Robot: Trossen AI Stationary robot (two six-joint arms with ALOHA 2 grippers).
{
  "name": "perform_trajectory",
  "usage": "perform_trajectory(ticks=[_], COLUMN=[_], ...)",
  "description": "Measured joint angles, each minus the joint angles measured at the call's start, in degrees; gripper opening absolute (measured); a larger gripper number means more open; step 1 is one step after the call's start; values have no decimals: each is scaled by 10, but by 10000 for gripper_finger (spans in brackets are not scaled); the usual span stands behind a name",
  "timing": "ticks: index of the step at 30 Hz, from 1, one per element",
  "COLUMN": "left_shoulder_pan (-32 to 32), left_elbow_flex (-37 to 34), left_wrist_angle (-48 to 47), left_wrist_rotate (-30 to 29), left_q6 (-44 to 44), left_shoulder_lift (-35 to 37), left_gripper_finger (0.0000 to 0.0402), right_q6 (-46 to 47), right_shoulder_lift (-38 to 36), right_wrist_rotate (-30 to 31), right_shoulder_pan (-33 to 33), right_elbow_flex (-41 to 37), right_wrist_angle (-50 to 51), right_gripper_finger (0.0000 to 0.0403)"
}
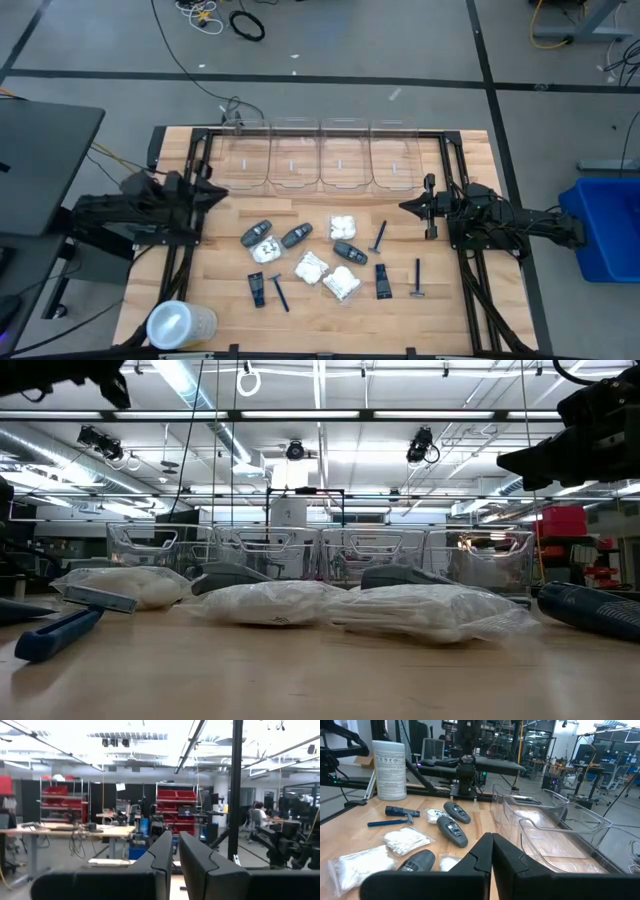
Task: Pick & Place Travel size toiletries
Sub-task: Put the left gray deodorant into the left transparent bin
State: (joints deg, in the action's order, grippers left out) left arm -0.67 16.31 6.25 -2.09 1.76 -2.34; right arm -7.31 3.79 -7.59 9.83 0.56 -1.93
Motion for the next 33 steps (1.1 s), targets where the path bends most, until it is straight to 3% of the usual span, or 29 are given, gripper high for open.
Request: perform_trajectory(ticks=[20, 33], left_shoulder_pan=[0, 0], left_elbow_flex=[200, 255], left_wrist_angle=[-67, -69], left_wrist_rotate=[-31, -30], left_q6=[11, 11], left_shoulder_lift=[-214, -326], left_gripper_finger=[41, 41], right_q6=[0, 0], right_shoulder_lift=[0, 0], right_wrist_rotate=[0, 0], right_shoulder_pan=[0, 0], right_elbow_flex=[0, 0], right_wrist_angle=[0, 0], right_gripper_finger=[14, 14])
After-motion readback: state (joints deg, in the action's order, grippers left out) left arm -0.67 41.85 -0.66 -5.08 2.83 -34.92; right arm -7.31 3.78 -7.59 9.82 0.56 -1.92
